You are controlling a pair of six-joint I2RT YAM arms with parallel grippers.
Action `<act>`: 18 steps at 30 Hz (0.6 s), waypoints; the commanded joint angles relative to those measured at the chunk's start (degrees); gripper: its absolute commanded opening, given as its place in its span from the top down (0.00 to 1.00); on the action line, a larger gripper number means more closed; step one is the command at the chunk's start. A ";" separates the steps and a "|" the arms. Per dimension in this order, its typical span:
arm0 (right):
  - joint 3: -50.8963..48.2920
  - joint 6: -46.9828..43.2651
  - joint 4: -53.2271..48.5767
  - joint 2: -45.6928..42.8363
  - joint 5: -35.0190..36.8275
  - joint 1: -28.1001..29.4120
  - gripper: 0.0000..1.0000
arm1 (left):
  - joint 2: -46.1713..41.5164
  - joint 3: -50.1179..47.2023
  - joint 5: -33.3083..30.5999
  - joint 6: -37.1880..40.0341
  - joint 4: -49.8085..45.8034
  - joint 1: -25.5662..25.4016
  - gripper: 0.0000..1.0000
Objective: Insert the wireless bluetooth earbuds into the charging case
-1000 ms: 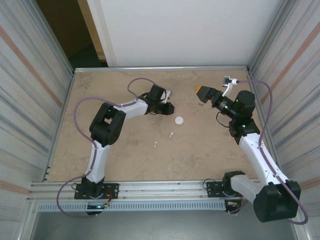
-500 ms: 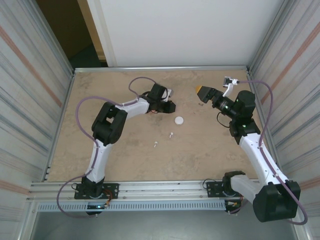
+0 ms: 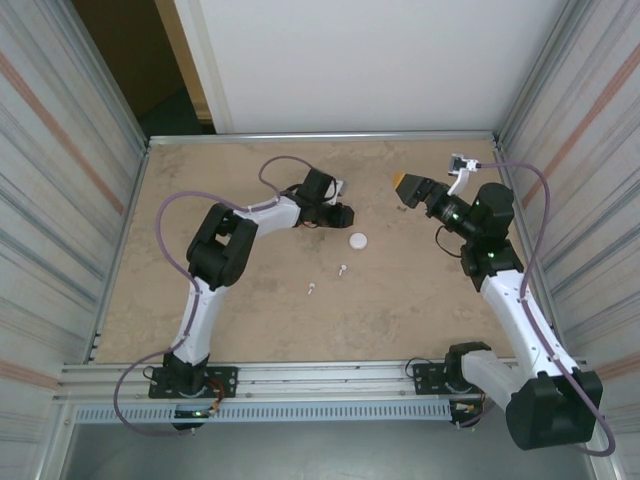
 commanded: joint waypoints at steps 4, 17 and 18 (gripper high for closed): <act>0.05 -2.03 -2.03 -2.46 0.41 -0.71 0.01 | -2.86 -2.56 -2.16 -0.03 0.27 0.78 0.53; 1.28 -15.89 -15.70 -6.49 2.21 -1.93 0.01 | -17.79 -13.80 -0.29 0.62 10.55 1.42 0.46; 1.25 -18.07 -16.75 -6.78 2.01 -1.94 0.01 | -19.60 -15.24 -0.37 0.62 11.99 1.46 0.46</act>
